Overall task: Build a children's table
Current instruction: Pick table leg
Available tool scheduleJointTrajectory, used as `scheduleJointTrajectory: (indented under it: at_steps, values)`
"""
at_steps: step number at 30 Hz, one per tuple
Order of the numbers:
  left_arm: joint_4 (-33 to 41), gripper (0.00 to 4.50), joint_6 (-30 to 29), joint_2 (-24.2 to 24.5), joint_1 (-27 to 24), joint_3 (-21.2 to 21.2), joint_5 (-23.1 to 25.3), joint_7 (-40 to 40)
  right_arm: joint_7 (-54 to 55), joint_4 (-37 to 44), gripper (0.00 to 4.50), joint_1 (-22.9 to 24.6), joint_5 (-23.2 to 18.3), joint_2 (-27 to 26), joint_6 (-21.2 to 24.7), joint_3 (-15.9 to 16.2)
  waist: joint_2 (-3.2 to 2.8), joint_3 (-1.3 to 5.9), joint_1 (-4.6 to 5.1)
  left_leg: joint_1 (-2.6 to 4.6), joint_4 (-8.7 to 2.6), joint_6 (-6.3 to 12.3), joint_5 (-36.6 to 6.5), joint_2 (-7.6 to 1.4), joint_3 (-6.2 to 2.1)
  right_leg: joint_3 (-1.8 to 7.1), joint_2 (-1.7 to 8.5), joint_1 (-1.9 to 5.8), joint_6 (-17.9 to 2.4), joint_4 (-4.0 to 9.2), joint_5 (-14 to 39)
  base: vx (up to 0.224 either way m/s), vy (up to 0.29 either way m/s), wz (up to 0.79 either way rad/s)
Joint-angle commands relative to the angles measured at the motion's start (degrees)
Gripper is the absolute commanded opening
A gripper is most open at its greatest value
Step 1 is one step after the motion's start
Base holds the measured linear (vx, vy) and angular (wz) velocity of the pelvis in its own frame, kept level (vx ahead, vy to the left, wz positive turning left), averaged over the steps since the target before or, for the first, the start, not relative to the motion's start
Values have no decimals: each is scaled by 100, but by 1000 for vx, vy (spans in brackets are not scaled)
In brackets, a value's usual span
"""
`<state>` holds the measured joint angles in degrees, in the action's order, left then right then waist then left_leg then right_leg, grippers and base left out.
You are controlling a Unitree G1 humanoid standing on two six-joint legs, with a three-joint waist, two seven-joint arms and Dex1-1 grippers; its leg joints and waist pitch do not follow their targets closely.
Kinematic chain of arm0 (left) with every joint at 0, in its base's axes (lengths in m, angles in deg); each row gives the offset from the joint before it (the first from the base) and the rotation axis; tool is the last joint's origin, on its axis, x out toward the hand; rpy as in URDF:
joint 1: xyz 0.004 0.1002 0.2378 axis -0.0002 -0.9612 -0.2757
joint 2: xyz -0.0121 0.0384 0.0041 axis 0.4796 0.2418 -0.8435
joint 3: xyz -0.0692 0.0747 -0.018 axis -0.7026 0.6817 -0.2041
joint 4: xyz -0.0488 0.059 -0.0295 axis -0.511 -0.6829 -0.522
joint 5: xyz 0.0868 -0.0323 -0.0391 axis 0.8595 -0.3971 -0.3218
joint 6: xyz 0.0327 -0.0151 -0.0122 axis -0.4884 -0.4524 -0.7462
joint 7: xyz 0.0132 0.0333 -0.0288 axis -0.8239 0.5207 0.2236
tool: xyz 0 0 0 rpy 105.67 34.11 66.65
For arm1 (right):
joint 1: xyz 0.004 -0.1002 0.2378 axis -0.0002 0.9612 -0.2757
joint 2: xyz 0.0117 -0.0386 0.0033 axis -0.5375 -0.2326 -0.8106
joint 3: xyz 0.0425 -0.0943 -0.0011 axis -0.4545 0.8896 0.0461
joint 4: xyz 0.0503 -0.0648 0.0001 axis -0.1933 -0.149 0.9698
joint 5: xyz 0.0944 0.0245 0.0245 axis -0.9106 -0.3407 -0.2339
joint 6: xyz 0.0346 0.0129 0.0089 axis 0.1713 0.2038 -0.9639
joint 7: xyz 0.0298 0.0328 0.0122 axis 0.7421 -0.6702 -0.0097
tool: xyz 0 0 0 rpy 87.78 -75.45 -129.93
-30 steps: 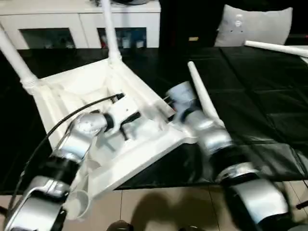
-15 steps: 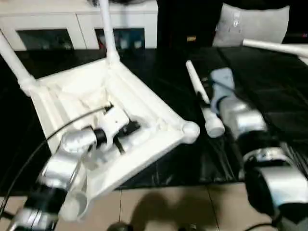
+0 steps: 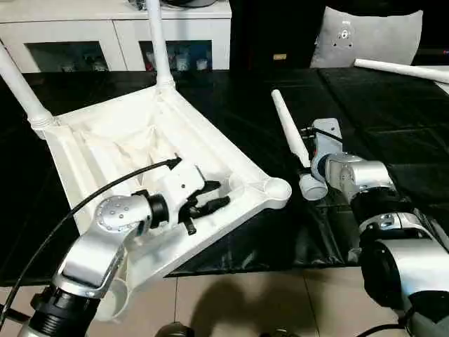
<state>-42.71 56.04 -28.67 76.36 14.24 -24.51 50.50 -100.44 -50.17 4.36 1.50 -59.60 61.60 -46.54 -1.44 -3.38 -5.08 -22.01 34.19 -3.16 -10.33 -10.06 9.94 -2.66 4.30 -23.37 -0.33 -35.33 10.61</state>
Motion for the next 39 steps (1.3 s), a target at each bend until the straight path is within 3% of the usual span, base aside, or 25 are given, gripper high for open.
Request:
scheduleJointTrajectory:
  at_steps: [1, 9, 10, 15, 16, 19, 27, 28, 29, 39]
  values:
    - [142, 224, -87, 25, -47, 91, 85, -108, -66, -223, 450, -27, -23, 22, 231, 67, 21, 418, -2, 92, -371, -17, -872, -223, -36, 206, 320, 297, -1357, 313, 582, 0, 0, 0]
    - [210, 274, -182, 25, -28, 190, 140, -170, -246, -527, 370, -15, -47, 212, 440, -20, 2, 412, -6, 112, -376, -112, -1087, -227, -44, 198, 313, 280, -1311, 335, 788, 0, 0, 0]
    - [211, 289, -191, 28, -19, 207, 141, -184, -280, -572, 366, -26, -46, 245, 452, -22, -31, 408, -19, 121, -377, -140, -1146, -229, -49, 198, 318, 274, -1309, 339, 842, 0, 0, 0]
    - [215, 320, -217, 44, 6, 251, 146, -201, -347, -711, 321, -47, -43, 336, 418, -21, -2, 415, -9, 100, -372, -149, -1143, -221, -54, 195, 323, 299, -1327, 333, 762, 0, 0, 0]
    - [208, 347, -220, 39, 14, 254, 148, -203, -357, -725, 301, -50, -40, 344, 417, -18, 2, 418, -6, 101, -366, -135, -1133, -218, -51, 193, 323, 299, -1340, 334, 769, 0, 0, 0]
    - [191, 350, -221, 46, 37, 257, 157, -199, -383, -780, 289, -51, -41, 376, 406, -31, 0, 416, -9, 104, -363, -127, -1128, -220, -50, 190, 316, 292, -1360, 337, 772, 0, 0, 0]
    - [214, 432, -247, 45, 11, 292, 149, -243, -611, -882, 216, -37, -3, 364, 356, 91, 25, 415, -10, 109, -363, -109, -1210, -228, -49, 191, 324, 286, -1352, 345, 904, 0, 0, 0]
    - [214, 433, -245, 48, 3, 299, 153, -245, -643, -896, 209, -33, 14, 356, 361, 124, 16, 415, -14, 111, -366, -117, -1221, -232, -52, 191, 324, 280, -1353, 344, 912, 0, 0, 0]
    - [205, 431, -237, 52, -2, 314, 168, -248, -652, -911, 203, -18, 30, 347, 354, 147, 47, 410, -10, 107, -373, -121, -1255, -232, -51, 189, 319, 281, -1346, 350, 940, 0, 0, 0]
    - [122, 450, -219, 40, 84, 335, 195, -277, -434, -986, 186, 41, -72, 351, 123, -36, 27, 408, -8, 124, -388, -215, -1459, -230, -66, 192, 327, 269, -1287, 364, 1080, 0, 0, 0]
